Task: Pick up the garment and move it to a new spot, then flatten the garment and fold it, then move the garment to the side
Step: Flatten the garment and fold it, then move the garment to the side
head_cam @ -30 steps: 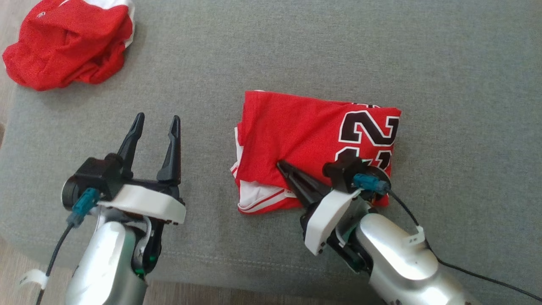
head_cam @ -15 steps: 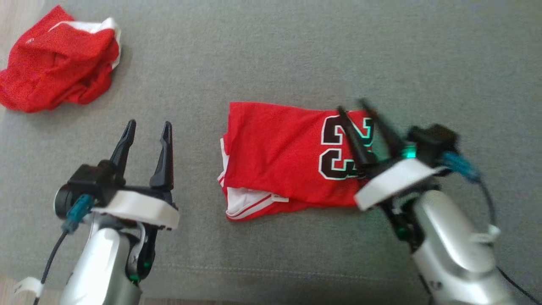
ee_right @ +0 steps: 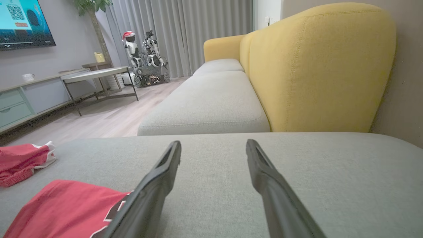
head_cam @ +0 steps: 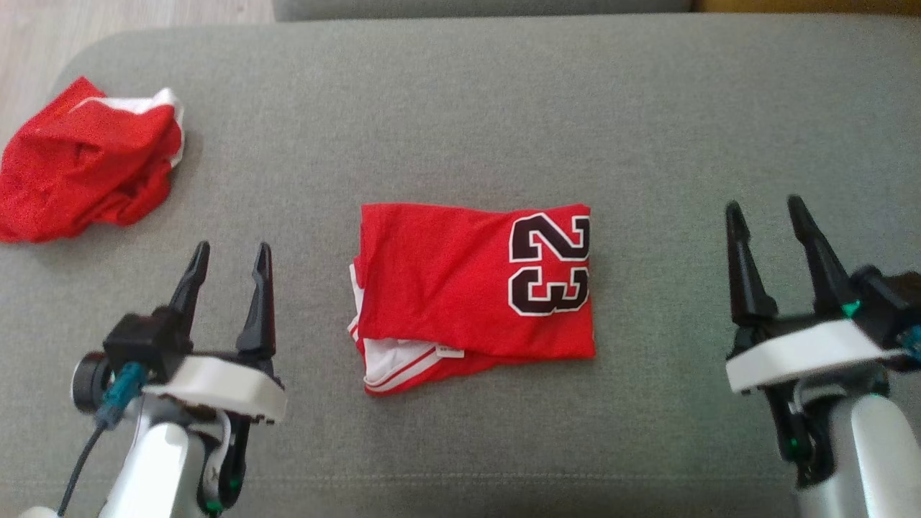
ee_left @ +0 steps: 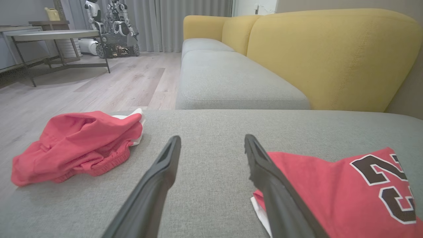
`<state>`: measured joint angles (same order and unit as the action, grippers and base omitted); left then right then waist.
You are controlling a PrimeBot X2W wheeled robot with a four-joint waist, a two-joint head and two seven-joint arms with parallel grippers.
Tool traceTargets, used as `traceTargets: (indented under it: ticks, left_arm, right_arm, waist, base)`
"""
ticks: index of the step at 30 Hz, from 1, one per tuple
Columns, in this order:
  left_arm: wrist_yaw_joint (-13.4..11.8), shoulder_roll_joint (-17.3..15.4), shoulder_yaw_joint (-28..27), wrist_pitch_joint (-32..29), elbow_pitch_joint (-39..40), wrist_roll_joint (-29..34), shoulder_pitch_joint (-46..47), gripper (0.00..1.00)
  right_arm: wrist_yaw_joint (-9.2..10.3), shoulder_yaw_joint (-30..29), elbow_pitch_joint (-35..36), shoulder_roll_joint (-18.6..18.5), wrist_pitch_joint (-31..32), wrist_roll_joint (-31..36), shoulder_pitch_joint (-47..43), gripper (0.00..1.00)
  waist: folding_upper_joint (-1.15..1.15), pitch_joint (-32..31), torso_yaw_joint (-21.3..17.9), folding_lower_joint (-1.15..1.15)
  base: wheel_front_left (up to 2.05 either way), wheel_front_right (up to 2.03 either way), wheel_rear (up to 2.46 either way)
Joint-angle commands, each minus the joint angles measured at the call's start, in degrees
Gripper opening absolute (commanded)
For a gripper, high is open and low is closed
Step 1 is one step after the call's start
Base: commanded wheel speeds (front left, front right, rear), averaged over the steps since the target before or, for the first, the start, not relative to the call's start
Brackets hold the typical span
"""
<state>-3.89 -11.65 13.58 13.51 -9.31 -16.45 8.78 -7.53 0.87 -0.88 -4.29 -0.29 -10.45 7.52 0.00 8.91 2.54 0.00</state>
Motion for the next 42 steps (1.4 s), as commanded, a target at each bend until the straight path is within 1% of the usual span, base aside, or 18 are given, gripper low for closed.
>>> traceTargets:
  ticks: [1, 8, 18, 27, 42]
  left_arm:
    - [-0.71, -1.72, -2.57, -0.34, 2.35, 0.31, 0.40, 1.00]
    - [-1.62, -2.20, -2.15, -1.46, 3.72, 0.10, -3.42, 1.00]
    - [-1.95, -3.22, -1.44, -2.89, 4.90, -0.07, -7.16, 1.00]
    - [-2.58, -4.09, -0.61, -3.86, 5.98, 0.68, -8.11, 1.00]
    - [-3.43, -4.86, -0.28, -4.38, 6.43, 0.75, -7.78, 1.00]
  right_arm:
    - [0.04, 0.11, 3.79, 0.39, 1.02, 0.68, -0.85, 1.00]
    - [0.04, -1.76, 8.37, 0.97, 4.24, 1.39, -6.72, 1.00]
    - [0.04, -2.00, 9.57, 1.25, 5.97, 1.33, -10.47, 1.00]
    - [0.04, -2.29, 10.66, 1.36, 6.68, 1.48, -12.07, 1.00]
    - [0.04, -2.50, 10.78, 1.40, 6.74, 1.18, -11.69, 1.00]
  waist:
    - [0.00, -1.58, -0.64, 0.00]
    - [0.00, -5.16, -0.88, 0.00]
    - [0.00, -9.04, -0.78, 0.00]
    - [0.00, -9.91, -0.83, 0.00]
    - [0.00, -9.53, -0.88, 0.00]
  base:
    - [0.00, 0.00, 0.00]
    - [0.00, 0.00, 0.00]
    - [0.00, 0.00, 0.00]
    - [0.00, 0.00, 0.00]
    - [0.00, 0.00, 0.00]
